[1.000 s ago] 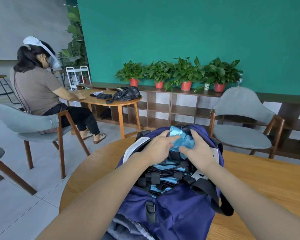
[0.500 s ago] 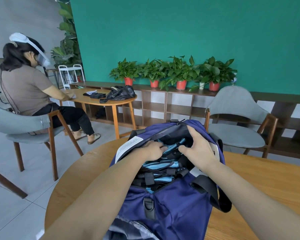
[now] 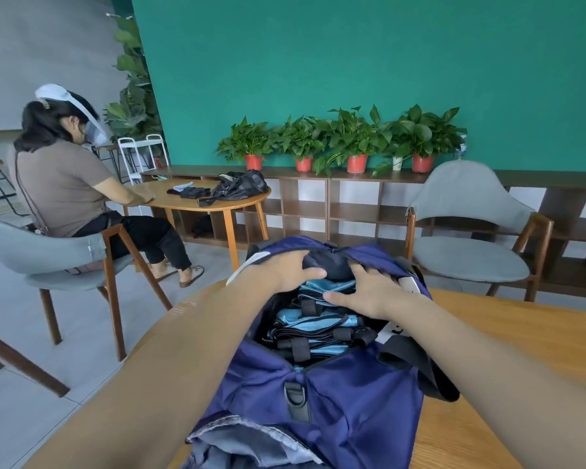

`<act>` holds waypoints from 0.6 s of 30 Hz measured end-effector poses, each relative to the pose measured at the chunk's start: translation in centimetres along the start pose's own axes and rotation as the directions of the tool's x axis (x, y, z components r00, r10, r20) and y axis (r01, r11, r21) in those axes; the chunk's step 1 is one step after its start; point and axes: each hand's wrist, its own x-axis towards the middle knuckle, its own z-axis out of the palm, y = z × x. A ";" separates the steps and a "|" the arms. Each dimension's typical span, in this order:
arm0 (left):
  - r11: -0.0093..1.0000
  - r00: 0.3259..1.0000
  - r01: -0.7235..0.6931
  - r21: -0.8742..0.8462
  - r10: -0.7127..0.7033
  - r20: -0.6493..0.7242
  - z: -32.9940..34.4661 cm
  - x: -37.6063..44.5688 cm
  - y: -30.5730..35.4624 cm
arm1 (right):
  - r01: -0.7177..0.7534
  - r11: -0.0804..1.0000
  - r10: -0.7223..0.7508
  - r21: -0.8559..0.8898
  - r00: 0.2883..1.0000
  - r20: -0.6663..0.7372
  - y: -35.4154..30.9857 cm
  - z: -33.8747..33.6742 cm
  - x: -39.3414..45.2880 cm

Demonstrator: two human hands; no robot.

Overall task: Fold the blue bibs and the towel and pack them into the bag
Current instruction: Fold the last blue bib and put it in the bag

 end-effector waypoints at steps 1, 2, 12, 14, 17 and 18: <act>1.000 0.999 -0.011 0.001 0.011 0.032 -1.0 -0.1 -0.4 | -0.027 0.997 0.030 -0.072 0.998 0.047 -0.4 -0.3 0.1; 0.999 0.998 -0.021 0.027 0.020 0.065 -1.8 0.1 -1.0 | -0.048 0.989 0.057 -0.142 0.996 0.063 -0.5 -0.6 0.1; 0.975 0.986 -0.143 0.169 0.127 0.103 -8.7 -3.3 0.9 | 0.010 0.997 -0.012 -0.077 0.999 -0.032 -1.1 -5.5 -1.2; 0.966 0.985 -0.165 0.201 0.151 0.086 -10.3 -4.1 1.5 | 0.078 0.997 -0.079 -0.009 0.993 -0.093 -2.0 -6.6 -2.2; 0.946 0.982 -0.181 0.267 0.160 0.101 -11.3 -4.9 1.7 | 0.181 0.977 -0.176 0.110 0.983 -0.049 -2.7 -7.6 -3.1; 0.949 0.983 -0.172 0.262 0.150 0.104 -10.8 -5.1 1.6 | 0.186 0.974 -0.187 0.131 0.982 -0.007 -2.5 -7.4 -3.2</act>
